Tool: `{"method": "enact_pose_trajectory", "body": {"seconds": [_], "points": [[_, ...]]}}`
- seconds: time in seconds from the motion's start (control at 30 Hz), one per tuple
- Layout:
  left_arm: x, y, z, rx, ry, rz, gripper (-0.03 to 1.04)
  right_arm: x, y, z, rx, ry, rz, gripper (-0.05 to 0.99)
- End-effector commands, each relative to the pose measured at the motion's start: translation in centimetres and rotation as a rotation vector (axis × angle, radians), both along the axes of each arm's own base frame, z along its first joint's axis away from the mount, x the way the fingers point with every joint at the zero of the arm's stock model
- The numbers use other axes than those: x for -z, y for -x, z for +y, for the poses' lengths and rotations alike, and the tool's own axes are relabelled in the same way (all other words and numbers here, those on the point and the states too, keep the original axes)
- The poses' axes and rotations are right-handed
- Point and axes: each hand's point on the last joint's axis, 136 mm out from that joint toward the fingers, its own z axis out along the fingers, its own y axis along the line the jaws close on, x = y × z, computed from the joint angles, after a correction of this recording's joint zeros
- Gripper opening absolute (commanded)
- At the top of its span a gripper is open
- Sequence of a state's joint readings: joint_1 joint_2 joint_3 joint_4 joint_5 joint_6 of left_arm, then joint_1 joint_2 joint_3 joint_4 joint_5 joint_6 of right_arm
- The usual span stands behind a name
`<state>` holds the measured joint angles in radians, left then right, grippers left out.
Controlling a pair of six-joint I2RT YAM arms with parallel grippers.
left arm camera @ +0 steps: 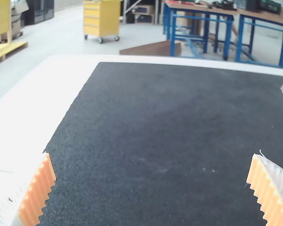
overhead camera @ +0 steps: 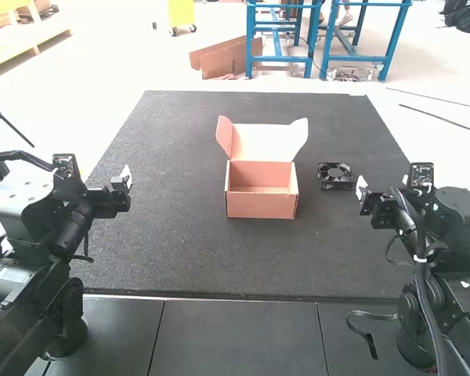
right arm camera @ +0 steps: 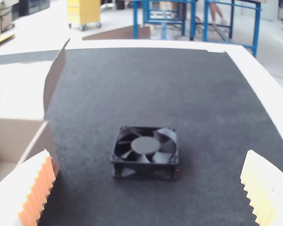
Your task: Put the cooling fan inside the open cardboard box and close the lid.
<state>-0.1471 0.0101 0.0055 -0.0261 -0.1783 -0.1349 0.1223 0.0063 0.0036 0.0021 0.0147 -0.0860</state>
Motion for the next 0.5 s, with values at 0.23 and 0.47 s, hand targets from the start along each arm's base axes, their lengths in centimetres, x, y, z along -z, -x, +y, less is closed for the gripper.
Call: {"method": "enact_pose_trajectory", "body": {"seconds": [0.23,0.47], "points": [[-4.4,0.3,-0.2,0.014,0.023,-0.188,0.97,-4.1,0.0,-0.3,0.016,-0.076,-0.166,0.91],[-7.9,1.1,-0.5,0.031,0.023,-0.29,0.97,-8.2,0.7,-0.9,0.042,-0.092,-0.268,0.91]]}}
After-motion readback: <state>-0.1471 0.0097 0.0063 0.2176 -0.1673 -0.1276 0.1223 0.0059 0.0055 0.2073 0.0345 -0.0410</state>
